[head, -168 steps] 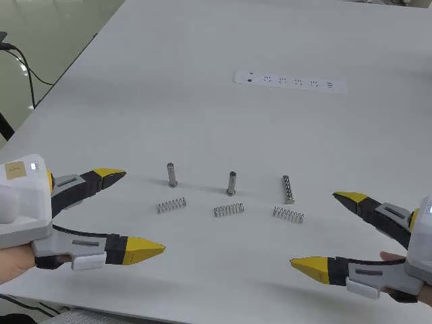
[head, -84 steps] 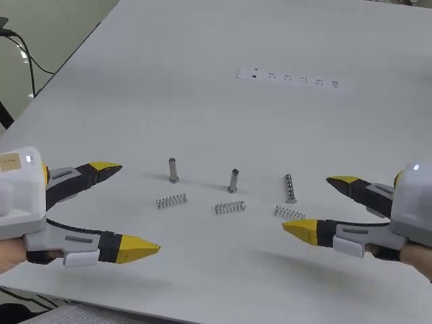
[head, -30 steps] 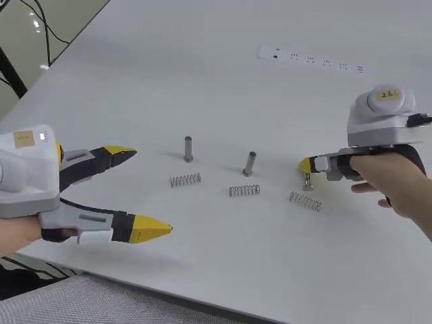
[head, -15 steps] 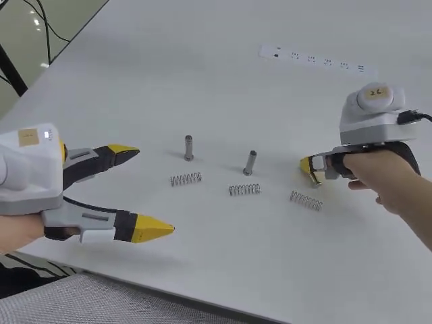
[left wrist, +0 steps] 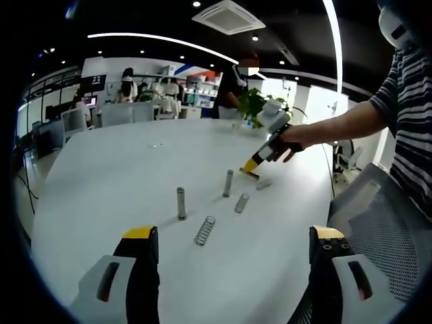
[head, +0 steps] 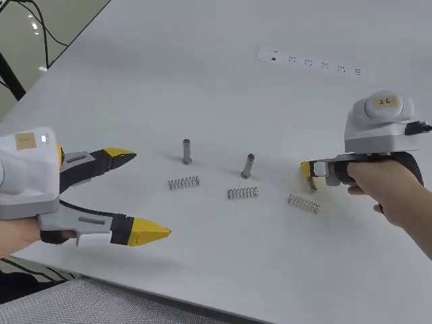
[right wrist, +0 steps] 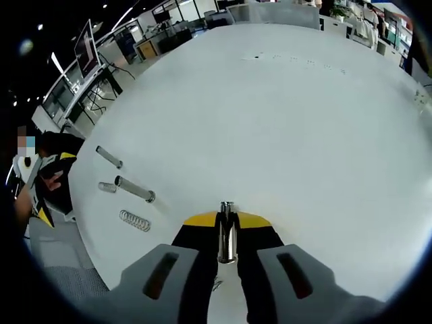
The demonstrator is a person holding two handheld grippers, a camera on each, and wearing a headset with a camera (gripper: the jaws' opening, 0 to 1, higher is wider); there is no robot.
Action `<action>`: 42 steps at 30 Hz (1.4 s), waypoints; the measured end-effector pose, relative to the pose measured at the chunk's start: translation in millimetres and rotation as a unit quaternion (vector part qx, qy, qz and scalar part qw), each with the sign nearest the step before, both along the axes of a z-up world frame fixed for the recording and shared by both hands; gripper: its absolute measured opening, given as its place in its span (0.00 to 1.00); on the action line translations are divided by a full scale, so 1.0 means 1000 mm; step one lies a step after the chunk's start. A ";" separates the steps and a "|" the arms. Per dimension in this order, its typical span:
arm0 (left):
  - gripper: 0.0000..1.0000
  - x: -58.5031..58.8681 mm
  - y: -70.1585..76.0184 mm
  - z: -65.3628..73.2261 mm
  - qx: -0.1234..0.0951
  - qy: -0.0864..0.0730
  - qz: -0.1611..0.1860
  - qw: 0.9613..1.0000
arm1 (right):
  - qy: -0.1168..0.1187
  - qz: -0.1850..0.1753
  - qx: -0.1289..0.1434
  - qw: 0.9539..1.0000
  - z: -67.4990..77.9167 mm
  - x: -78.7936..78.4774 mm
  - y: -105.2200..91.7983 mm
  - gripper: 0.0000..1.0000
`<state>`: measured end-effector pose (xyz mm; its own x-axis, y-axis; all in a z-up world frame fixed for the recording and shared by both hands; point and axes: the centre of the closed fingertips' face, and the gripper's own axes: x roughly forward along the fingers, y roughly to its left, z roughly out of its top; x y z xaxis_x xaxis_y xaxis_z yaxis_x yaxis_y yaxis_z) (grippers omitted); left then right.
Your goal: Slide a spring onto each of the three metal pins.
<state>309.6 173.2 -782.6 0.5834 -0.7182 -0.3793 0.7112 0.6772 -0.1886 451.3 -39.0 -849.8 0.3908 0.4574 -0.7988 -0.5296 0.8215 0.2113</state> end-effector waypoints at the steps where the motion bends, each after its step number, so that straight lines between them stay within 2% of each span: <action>1: 0.91 0.000 0.000 0.000 0.001 0.000 0.000 1.000 | -0.006 0.002 0.002 1.000 0.002 0.000 0.001 0.10; 10: 0.90 0.001 -0.003 0.004 0.005 -0.002 -0.005 1.000 | -0.038 0.013 0.009 0.999 0.010 -0.004 -0.002 0.10; 18: 0.91 0.000 -0.004 0.006 0.008 -0.003 -0.008 1.000 | -0.058 0.009 0.026 0.998 0.019 -0.003 -0.002 0.10; 21: 0.91 0.001 -0.006 0.007 0.008 -0.003 -0.009 1.000 | -0.070 0.006 0.024 0.997 0.020 0.000 -0.004 0.10; 37: 0.90 0.002 -0.005 0.008 0.007 -0.005 -0.004 1.000 | -0.092 0.019 0.030 0.995 0.027 0.002 -0.003 0.10; 42: 0.90 0.003 -0.004 0.009 0.006 -0.006 -0.002 1.000 | -0.102 0.021 0.030 0.994 0.029 -0.004 -0.005 0.10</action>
<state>312.6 169.3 -773.5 0.5858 -0.7161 -0.3796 0.7159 0.6767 -0.1719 447.4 -44.3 -820.5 0.5217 0.5220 -0.6749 -0.6007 0.7864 0.1439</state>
